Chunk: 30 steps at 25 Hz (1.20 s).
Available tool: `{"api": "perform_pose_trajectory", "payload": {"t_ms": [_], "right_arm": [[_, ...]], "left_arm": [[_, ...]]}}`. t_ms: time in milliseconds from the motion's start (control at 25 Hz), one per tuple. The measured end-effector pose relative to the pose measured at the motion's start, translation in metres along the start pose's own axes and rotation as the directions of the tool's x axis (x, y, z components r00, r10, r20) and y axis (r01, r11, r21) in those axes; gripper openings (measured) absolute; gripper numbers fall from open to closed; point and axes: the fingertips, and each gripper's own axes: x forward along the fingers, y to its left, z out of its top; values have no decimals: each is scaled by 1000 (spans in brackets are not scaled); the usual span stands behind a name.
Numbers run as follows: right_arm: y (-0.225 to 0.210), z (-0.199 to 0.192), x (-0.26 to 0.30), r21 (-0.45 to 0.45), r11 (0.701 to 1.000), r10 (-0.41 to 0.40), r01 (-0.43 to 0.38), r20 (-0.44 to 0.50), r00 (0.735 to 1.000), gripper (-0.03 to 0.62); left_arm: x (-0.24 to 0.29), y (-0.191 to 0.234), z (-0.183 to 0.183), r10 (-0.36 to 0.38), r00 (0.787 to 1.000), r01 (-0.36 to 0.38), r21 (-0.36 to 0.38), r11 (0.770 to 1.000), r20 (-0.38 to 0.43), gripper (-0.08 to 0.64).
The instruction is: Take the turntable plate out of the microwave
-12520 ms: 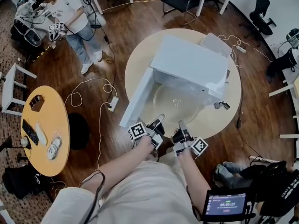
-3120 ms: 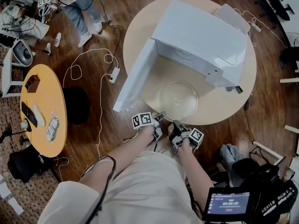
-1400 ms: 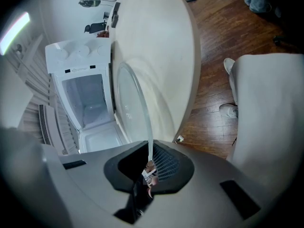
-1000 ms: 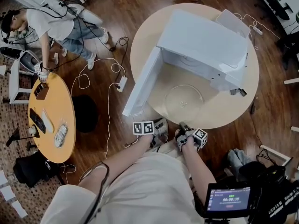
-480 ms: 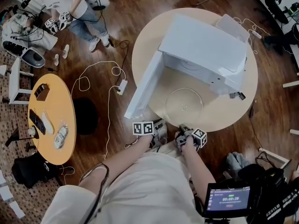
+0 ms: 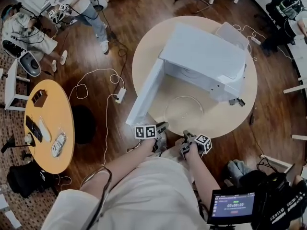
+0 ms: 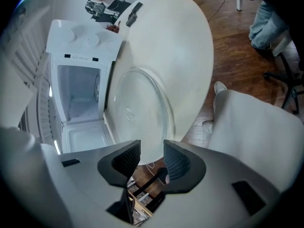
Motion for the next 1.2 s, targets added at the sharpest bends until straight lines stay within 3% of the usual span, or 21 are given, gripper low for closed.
{"api": "perform_pose_trajectory", "payload": {"t_ms": [440,520,600,760,880,960,1120,1200], "right_arm": [[54,29,-28,-103,986,135,-131,36,990,126],[71,27,-40,-170,975,151,-142,42,988,127],[94,23,-58,-308,942,155,-132,52,987,126],[126,20,-85,-578,814,147,-63,100,984,126],[149,29,-102,-699,715,180,-17,160,971,126],[165,32,-113,-769,639,208,15,192,959,126],[193,28,-128,-891,446,257,85,219,941,126],[209,22,-136,-924,367,290,108,224,930,126]], "left_arm": [[9,-14,19,-63,996,62,16,998,64,72],[1,-23,19,-76,995,75,17,997,68,72],[-10,-38,24,-98,992,96,28,995,75,72],[-20,-66,28,-145,987,138,93,986,68,72],[-22,-88,31,-152,987,137,216,967,54,72],[-22,-103,36,-151,987,127,307,943,53,72],[-25,-137,49,-166,984,122,452,884,60,72],[-28,-150,59,-172,983,118,508,853,61,72]]}}
